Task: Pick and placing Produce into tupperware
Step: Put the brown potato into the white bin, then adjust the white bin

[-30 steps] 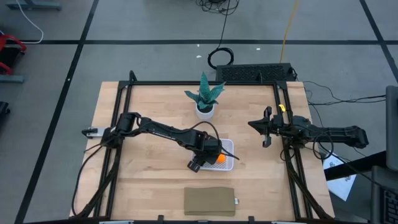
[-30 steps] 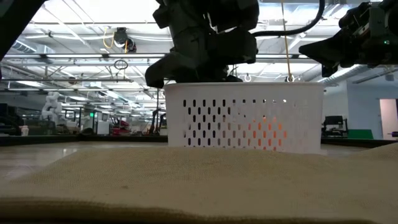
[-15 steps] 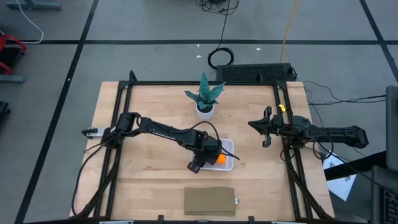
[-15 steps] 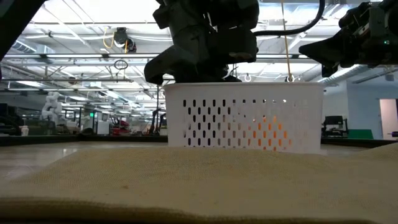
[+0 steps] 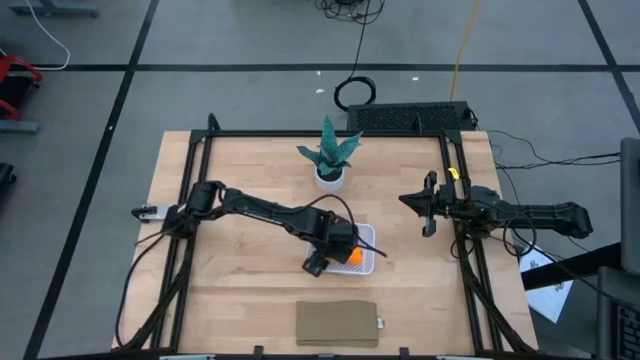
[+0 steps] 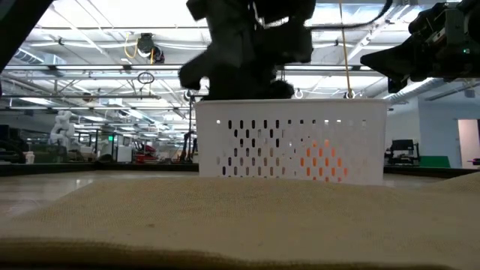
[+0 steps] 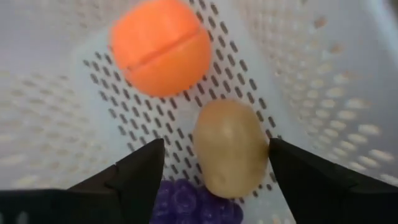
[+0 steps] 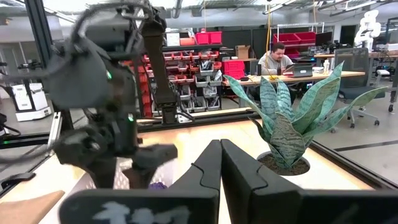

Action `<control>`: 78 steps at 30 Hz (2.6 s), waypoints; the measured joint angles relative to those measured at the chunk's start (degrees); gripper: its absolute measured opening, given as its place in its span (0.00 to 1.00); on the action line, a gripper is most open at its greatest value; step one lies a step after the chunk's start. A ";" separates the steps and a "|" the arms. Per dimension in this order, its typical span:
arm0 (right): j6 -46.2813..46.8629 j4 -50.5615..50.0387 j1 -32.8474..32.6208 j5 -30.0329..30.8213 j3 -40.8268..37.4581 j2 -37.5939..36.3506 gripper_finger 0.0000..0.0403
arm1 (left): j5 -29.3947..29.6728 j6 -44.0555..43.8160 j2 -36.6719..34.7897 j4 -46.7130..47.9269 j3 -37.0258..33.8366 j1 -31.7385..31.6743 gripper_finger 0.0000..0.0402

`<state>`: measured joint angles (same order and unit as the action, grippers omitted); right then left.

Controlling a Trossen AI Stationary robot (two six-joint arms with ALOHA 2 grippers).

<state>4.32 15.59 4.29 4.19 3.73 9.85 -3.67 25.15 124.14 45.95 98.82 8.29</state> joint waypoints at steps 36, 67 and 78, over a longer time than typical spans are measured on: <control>-0.11 -0.93 0.00 0.00 0.00 0.00 0.00 | 20.33 -6.30 -0.11 12.41 14.23 -4.87 0.01; -0.28 -0.92 -0.02 0.00 0.00 0.00 0.00 | 21.43 -13.90 -0.09 15.39 6.12 -4.50 0.02; -0.26 -0.92 0.00 0.00 0.00 0.00 0.00 | 22.82 -13.73 -0.09 15.47 6.12 -4.24 0.01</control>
<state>4.05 14.68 4.29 4.19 3.73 9.85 19.15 11.41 124.05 61.43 104.95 4.05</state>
